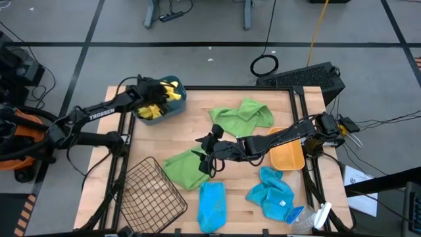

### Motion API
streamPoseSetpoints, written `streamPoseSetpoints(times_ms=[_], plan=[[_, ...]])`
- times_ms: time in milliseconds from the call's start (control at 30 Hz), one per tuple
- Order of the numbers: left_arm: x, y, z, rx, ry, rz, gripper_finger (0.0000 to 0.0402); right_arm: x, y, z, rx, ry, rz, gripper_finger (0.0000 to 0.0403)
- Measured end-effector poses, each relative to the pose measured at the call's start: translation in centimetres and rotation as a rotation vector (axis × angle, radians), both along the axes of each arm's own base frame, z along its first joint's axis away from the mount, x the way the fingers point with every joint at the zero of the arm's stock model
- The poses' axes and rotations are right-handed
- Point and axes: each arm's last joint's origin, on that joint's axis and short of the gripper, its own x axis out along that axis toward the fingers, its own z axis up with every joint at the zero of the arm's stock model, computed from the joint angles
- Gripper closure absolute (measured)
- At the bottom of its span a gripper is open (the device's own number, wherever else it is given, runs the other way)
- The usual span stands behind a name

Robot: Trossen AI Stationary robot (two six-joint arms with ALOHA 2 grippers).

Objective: Sort microfiber towel by color & place in baskets
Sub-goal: Put middle right yellow towel into the green bin, then roll lower left green towel

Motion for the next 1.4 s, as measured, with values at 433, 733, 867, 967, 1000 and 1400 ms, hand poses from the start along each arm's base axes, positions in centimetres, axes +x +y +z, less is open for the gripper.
streamPoseSetpoints(times_ms=[433,733,867,967,1000,1400], plan=[[-0.9,-0.5,2.9,-0.138,0.13,0.134,0.0069,0.0,0.0,0.0,-0.003,0.0,0.002,0.019],[-0.5,-3.6,6.5,-0.271,-0.171,-0.09,0.0066,-0.4,0.2,-0.7,-0.022,0.086,0.008,0.019],[-0.7,-6.8,7.9,-0.264,-0.259,-0.233,0.0066,-0.8,0.2,-1.3,0.001,0.15,0.008,0.019],[-1.0,-9.2,8.3,-0.258,-0.317,-0.328,0.0066,-0.9,0.3,-1.5,0.055,0.167,0.034,0.019],[-1.1,-10.0,8.3,-0.262,-0.34,-0.356,0.0066,-0.8,0.4,-1.6,0.077,0.169,0.047,0.019],[-0.2,-16.0,6.3,-0.225,-0.515,-0.61,0.0066,0.4,4.9,-6.7,0.118,0.236,0.176,0.0183]])
